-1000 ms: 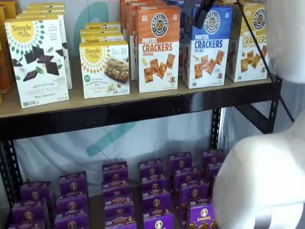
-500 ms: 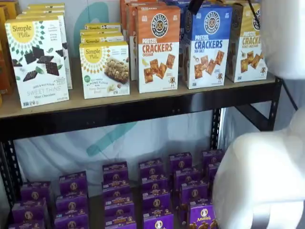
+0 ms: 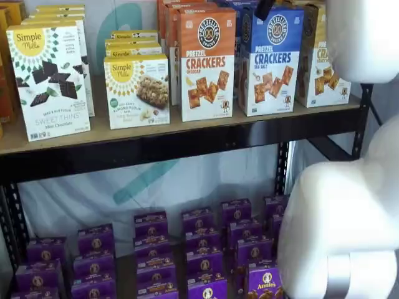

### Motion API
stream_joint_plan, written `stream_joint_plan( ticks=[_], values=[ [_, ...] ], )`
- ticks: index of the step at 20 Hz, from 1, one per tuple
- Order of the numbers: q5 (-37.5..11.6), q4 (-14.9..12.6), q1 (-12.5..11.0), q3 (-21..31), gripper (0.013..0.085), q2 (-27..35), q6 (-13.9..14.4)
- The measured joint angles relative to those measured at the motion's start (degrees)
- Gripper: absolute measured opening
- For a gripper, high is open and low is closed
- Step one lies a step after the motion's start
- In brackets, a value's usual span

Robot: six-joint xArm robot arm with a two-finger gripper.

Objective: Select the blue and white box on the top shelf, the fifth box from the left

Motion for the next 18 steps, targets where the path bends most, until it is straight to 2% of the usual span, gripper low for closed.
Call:
stream_joint_plan(
  ticks=[7, 18],
  values=[
    [-1.0, 0.5, -1.2, -1.1, 0.0850, 2.4, -1.6],
    [-3.7, -2.1, 0.0, -1.3, 0.0850, 4.3, -2.3]
  ],
)
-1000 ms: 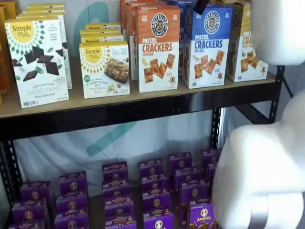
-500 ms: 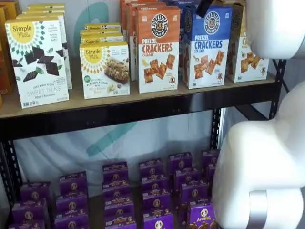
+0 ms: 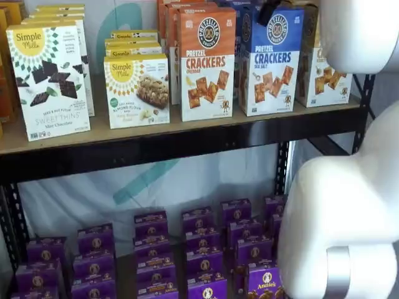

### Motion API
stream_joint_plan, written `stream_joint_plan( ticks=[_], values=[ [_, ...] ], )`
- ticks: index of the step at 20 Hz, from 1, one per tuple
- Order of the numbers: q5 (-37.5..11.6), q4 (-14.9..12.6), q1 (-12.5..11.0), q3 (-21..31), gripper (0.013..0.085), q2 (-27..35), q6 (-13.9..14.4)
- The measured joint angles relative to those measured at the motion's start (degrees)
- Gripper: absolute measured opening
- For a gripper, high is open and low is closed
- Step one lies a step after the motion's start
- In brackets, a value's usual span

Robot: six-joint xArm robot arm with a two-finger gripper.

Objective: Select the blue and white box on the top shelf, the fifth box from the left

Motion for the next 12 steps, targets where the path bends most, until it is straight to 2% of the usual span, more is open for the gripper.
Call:
stream_joint_plan(
  ticks=[6, 12],
  values=[
    [-0.6, -2.6, 0.9, -0.2, 0.0850, 1.3, -0.5],
    [4.8, -6.4, 2.0, -4.9, 0.0850, 5.0, -0.3]
  ],
)
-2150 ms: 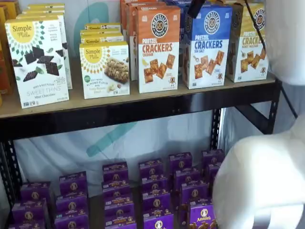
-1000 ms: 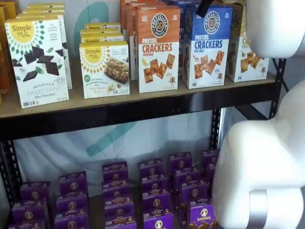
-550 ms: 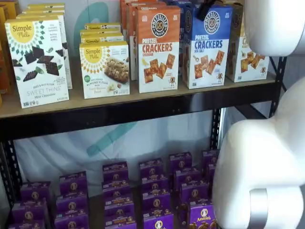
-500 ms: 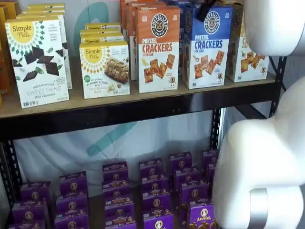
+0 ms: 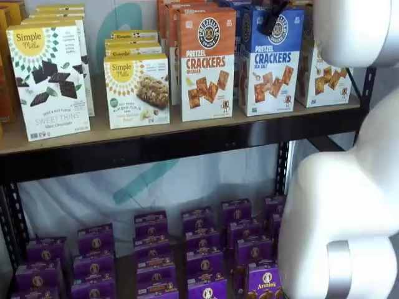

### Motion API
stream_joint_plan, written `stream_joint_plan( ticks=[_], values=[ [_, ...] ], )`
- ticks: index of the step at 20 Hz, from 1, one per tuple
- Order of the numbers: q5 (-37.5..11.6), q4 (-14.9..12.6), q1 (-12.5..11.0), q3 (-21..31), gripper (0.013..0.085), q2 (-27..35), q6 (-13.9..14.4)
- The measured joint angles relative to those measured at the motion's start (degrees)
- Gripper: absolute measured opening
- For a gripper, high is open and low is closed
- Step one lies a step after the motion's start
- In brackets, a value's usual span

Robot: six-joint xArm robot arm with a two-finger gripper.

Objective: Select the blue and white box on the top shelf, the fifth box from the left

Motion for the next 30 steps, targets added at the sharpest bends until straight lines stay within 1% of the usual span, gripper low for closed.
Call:
stream_joint_plan(
  ticks=[4, 11, 16, 21, 23, 24, 26, 30],
  values=[
    [3.3, -1.5, 0.6, -3.0, 0.0850, 2.2, 0.4],
    [7.2, -3.9, 1.5, -6.5, 0.0850, 4.7, 0.8],
    [7.9, -4.4, 1.5, -7.1, 0.0850, 5.0, 0.7],
    [7.3, -5.1, 1.7, -6.4, 0.0850, 4.6, 0.6],
    [7.3, -5.3, 1.8, -6.3, 0.0770, 4.4, 0.6],
    [7.3, -5.2, 1.7, -6.2, 0.0770, 4.4, 0.6],
    [7.3, -5.1, 1.7, -6.0, 0.0690, 4.2, 0.5],
    [7.0, -5.0, 1.6, -5.3, 0.0690, 3.6, 0.4]
  ],
)
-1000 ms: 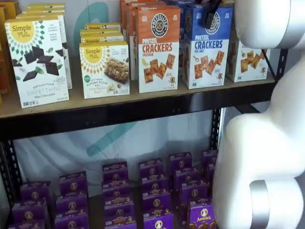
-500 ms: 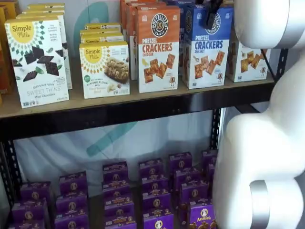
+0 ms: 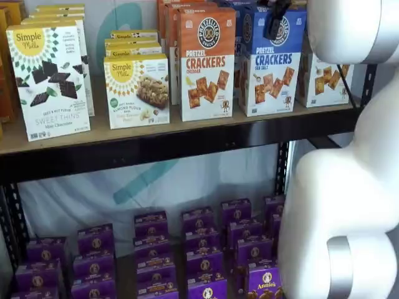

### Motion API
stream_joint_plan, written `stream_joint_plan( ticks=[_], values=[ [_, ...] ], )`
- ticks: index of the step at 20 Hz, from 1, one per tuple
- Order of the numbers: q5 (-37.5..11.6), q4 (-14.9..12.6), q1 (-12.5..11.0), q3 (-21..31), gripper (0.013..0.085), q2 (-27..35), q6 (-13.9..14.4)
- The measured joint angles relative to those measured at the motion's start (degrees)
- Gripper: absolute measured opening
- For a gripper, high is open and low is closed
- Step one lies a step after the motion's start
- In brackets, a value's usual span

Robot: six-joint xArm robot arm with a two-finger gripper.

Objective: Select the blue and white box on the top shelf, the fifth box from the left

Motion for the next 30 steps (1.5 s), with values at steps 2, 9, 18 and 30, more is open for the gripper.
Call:
stream_joint_plan(
  ticks=[2, 9, 18, 30],
  values=[
    [-0.1, 0.2, -0.1, 0.3, 0.0690, -0.3, -0.1],
    [-0.2, 0.6, -0.5, 1.1, 0.0570, -1.2, -0.2],
    [2.1, 1.2, -0.1, 0.9, 0.0570, -2.7, 0.7],
    [6.0, -1.1, 0.1, 6.6, 0.0570, -10.8, 0.6]
  ],
)
